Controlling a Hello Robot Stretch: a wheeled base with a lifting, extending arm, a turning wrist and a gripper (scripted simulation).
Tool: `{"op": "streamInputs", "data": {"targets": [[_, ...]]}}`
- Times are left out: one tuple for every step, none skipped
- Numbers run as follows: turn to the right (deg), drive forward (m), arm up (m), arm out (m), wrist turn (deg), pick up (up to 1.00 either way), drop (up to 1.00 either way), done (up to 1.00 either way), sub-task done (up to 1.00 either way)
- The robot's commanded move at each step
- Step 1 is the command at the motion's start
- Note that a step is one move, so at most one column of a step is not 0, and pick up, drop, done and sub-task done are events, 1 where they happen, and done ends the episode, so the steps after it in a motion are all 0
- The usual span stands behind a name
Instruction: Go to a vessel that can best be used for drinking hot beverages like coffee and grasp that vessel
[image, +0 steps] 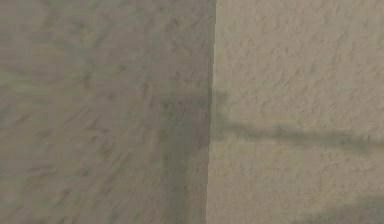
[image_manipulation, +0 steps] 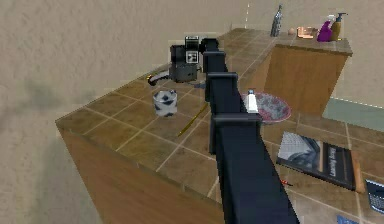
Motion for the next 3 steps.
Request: {"op": "streamInputs", "data": {"targets": [[0.0,0.00,-0.16,0.00,0.0,0.00,0.00,0.00,0.00],[0.0,0.00,0.00,0.00,0.0,1.00,0.00,0.00,0.00],[0.0,0.00,0.10,0.00,0.0,0.00,0.00,0.00,0.00]]}}
